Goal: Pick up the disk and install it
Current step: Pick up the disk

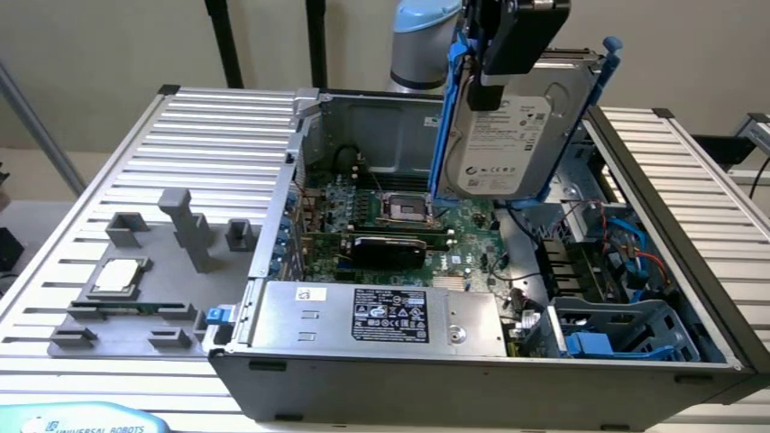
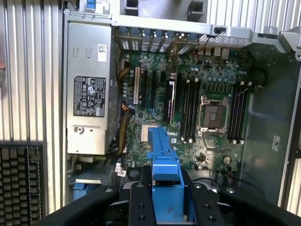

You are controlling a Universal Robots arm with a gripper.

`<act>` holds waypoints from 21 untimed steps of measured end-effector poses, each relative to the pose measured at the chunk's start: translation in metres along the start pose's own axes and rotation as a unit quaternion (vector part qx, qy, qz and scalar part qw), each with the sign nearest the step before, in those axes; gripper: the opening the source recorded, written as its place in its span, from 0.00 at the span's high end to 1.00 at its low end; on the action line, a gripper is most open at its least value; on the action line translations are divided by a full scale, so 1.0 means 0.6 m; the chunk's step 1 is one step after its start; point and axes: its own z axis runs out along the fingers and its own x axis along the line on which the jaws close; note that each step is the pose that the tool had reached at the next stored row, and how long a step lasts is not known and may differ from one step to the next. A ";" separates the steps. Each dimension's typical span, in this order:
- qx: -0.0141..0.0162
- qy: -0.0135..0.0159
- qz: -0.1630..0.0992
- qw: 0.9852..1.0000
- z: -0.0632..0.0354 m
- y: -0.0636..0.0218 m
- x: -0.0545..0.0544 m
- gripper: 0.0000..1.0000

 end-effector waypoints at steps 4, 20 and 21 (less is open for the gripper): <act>0.000 0.000 0.000 1.000 0.001 -0.011 0.018 0.67; 0.000 0.000 0.000 1.000 0.003 -0.073 0.098 0.67; 0.000 0.000 0.000 1.000 0.003 -0.076 0.102 0.67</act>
